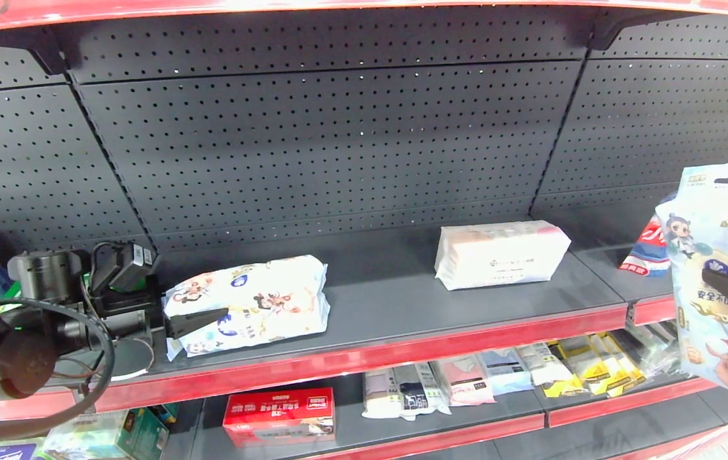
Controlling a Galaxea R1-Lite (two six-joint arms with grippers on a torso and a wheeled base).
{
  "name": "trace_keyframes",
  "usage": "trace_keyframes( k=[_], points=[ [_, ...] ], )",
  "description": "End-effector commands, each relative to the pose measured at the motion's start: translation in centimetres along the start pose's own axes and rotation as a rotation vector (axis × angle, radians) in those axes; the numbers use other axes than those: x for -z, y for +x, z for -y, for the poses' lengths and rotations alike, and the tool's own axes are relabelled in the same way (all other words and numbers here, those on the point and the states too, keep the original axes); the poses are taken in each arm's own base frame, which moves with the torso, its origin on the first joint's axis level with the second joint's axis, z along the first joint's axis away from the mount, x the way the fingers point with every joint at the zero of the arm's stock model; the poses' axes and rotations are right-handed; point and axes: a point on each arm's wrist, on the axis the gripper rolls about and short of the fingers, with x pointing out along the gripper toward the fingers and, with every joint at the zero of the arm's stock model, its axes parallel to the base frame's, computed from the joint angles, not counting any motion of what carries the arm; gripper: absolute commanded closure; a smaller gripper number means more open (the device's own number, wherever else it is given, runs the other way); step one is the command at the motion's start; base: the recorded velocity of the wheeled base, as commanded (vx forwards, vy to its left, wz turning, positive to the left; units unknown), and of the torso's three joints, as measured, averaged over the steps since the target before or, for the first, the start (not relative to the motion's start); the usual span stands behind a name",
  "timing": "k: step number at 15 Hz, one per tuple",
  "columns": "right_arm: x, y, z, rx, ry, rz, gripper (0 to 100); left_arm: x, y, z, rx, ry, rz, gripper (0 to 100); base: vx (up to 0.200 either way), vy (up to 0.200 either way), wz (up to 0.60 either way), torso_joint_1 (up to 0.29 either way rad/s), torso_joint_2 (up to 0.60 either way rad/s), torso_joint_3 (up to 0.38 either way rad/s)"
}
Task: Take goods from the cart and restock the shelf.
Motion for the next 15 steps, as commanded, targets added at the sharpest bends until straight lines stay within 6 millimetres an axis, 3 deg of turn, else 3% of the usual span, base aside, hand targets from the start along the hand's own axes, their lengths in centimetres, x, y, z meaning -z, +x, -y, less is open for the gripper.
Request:
trace_keyframes(
  k=[1,15],
  points=[
    [0.19,-0.03,-0.03,0.001,0.0,-0.005,100,0.64,-0.14,0.32,0.003,-0.025,-0.011,100,0.0,0.0,0.0,0.0,0.0,0.0],
    [0.19,0.08,0.01,0.002,0.003,-0.009,100,1.33,-0.01,0.47,0.024,-0.009,-0.013,100,0.0,0.0,0.0,0.0,0.0,0.0]
  ],
)
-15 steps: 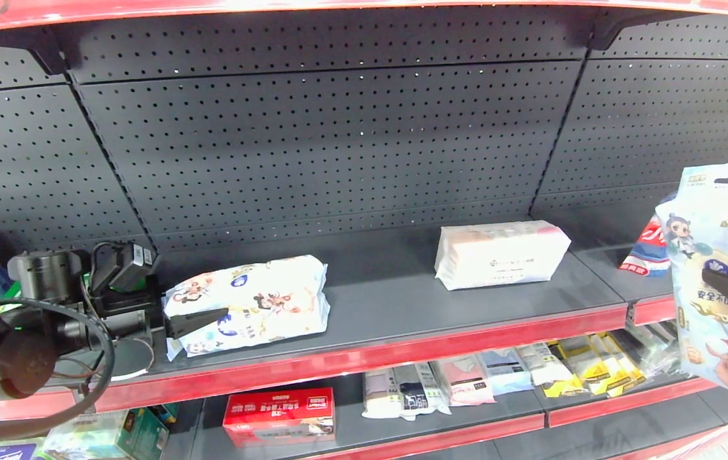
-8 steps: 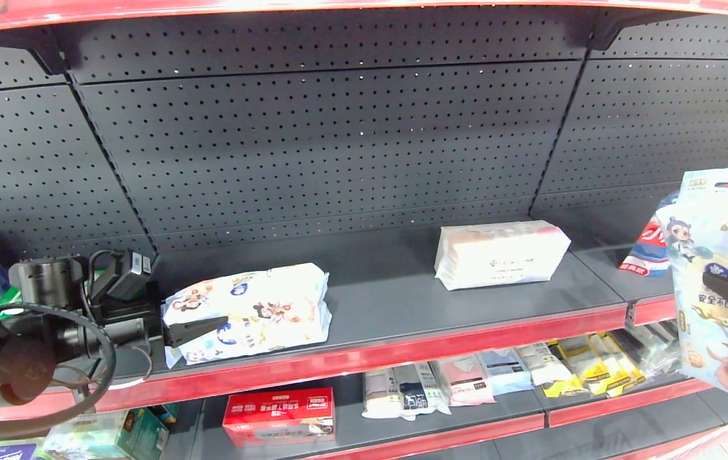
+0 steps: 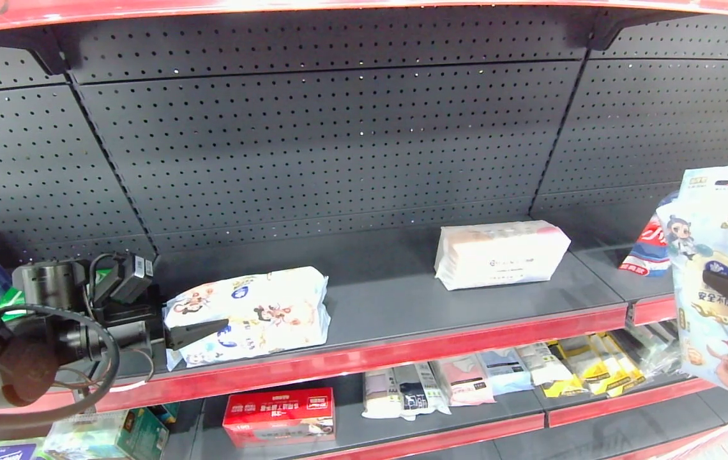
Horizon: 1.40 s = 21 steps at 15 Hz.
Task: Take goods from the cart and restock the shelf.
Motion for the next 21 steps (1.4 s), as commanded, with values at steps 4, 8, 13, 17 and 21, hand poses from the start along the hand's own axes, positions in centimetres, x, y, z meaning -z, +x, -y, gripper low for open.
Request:
trace_keyframes(
  k=[4,8,13,17,21],
  points=[
    [0.2,0.1,0.0,-0.002,0.0,-0.008,100,0.2,0.1,0.0,0.001,-0.008,-0.004,100,0.0,0.0,0.0,0.0,0.0,0.0],
    [0.1,0.1,0.0,0.0,0.0,-0.007,100,0.9,0.1,0.1,-0.015,-0.012,-0.027,100,0.0,0.0,0.0,0.0,0.0,0.0],
    [0.1,0.1,0.0,0.0,0.0,-0.006,100,1.0,0.0,0.4,-0.007,-0.017,-0.025,0,0.0,0.0,0.0,0.0,0.0,0.0],
    [0.1,0.1,0.0,0.0,0.0,-0.006,100,-0.1,-0.8,1.1,-0.019,-0.032,-0.016,0,0.0,0.0,0.0,0.0,0.0,0.0],
    [0.1,0.1,0.0,-0.001,0.0,-0.007,100,-1.5,-1.9,0.9,-0.06,-0.043,0.013,0,0.0,0.0,0.0,0.0,0.0,0.0]
  ],
)
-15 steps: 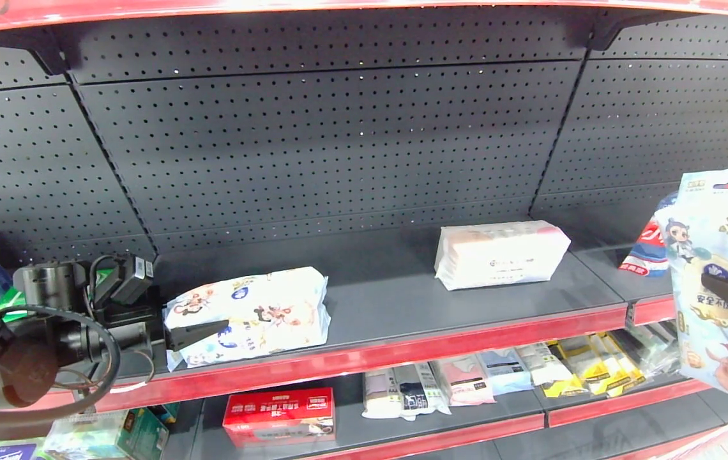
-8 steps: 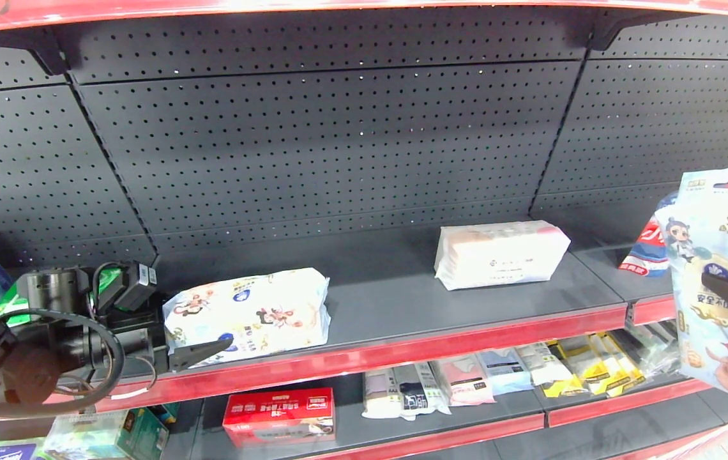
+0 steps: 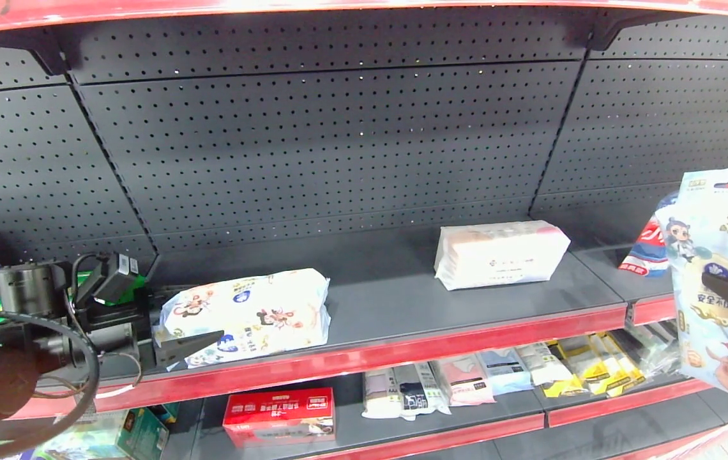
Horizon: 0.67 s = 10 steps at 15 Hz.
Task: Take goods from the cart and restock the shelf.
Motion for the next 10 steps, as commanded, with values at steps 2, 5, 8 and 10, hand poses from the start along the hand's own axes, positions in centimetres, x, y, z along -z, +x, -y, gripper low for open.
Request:
trace_keyframes(
  k=[2,5,8,10],
  points=[
    [0.0,0.0,0.0,-0.001,-0.001,-0.001,100,-0.7,-0.9,-0.3,-0.035,0.041,0.022,0,0.0,0.0,0.0,0.0,0.0,0.0],
    [0.0,0.0,-0.1,-0.004,-0.002,-0.002,100,-1.2,-1.5,0.0,-0.052,0.05,0.032,0,0.0,0.0,0.0,0.0,0.0,0.0],
    [0.2,0.1,-0.1,-0.005,-0.002,-0.006,100,-2.6,-2.4,1.5,-0.046,0.005,0.054,0,0.0,0.0,0.0,0.0,0.0,0.0],
    [0.6,0.2,-0.3,-0.013,-0.005,-0.023,100,-2.8,-2.7,1.7,-0.052,0.011,0.058,0,0.0,0.0,0.0,0.0,0.0,0.0]
  ],
)
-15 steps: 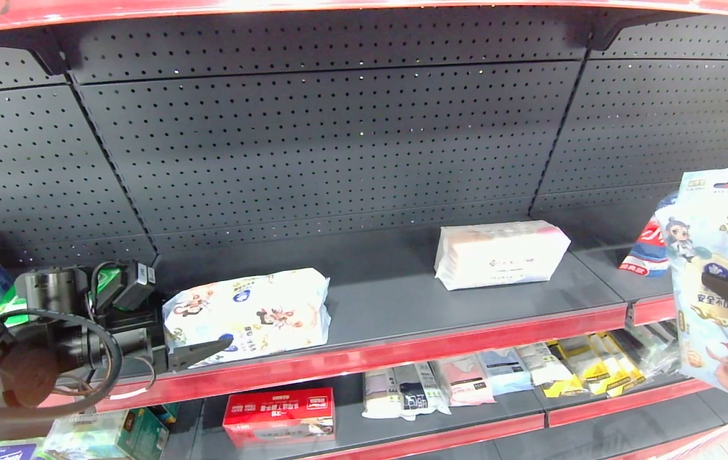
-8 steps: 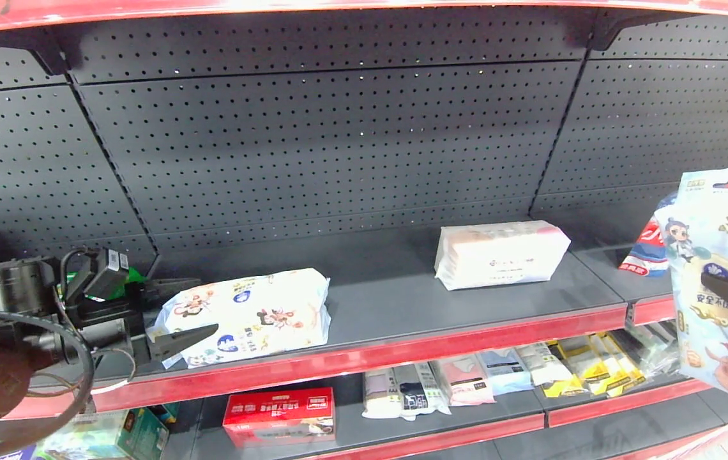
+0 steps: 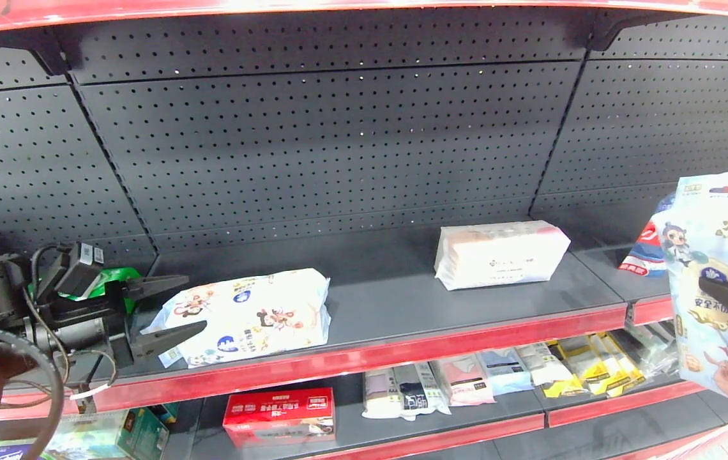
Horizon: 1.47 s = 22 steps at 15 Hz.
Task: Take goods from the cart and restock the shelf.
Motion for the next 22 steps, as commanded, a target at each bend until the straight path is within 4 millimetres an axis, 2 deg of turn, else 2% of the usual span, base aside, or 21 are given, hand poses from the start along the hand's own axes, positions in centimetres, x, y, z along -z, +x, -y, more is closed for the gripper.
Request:
trace_keyframes(
  k=[1,9,12,15,17,18,19,20,22],
  points=[
    [0.4,0.1,-0.2,-0.009,-0.003,-0.016,100,-1.1,-0.9,0.5,-0.017,0.034,0.021,0,0.0,0.0,0.0,0.0,0.0,0.0],
    [0.6,0.3,-0.3,-0.013,-0.004,-0.027,100,-2.7,-2.8,3.4,-0.003,0.077,0.055,0,0.0,0.0,0.0,0.0,0.0,0.0],
    [1.3,-0.1,-0.5,-0.024,-0.016,-0.035,100,-4.3,-3.9,5.2,-0.043,0.109,0.078,0,0.0,0.0,0.0,0.0,0.0,0.0],
    [1.0,-1.5,-1.3,-0.064,-0.037,0.028,100,-5.4,-5.4,6.1,-0.235,0.062,0.079,0,0.0,0.0,0.0,0.0,0.0,0.0],
    [1.2,-2.6,-1.5,-0.041,-0.046,0.052,100,-6.5,-6.5,7.0,-0.433,0.005,0.107,0,0.0,0.0,0.0,0.0,0.0,0.0],
    [1.5,-3.2,-1.5,-0.03,-0.044,0.064,100,-6.6,-7.0,8.2,-0.543,-0.045,0.126,0,0.0,0.0,0.0,0.0,0.0,0.0],
    [1.6,-3.4,-1.5,-0.029,-0.044,0.068,100,-6.6,-7.1,8.5,-0.56,-0.053,0.13,0,0.0,0.0,0.0,0.0,0.0,0.0],
    [1.7,-4.1,-1.5,-0.023,-0.042,0.09,100,-5.9,-7.7,10.5,-0.591,-0.067,0.135,0,0.0,0.0,0.0,0.0,0.0,0.0],
    [1.7,-4.6,-1.4,-0.016,-0.039,0.114,100,-5.1,-8.2,12.4,-0.585,-0.063,0.138,0,0.0,0.0,0.0,0.0,0.0,0.0]
  ],
)
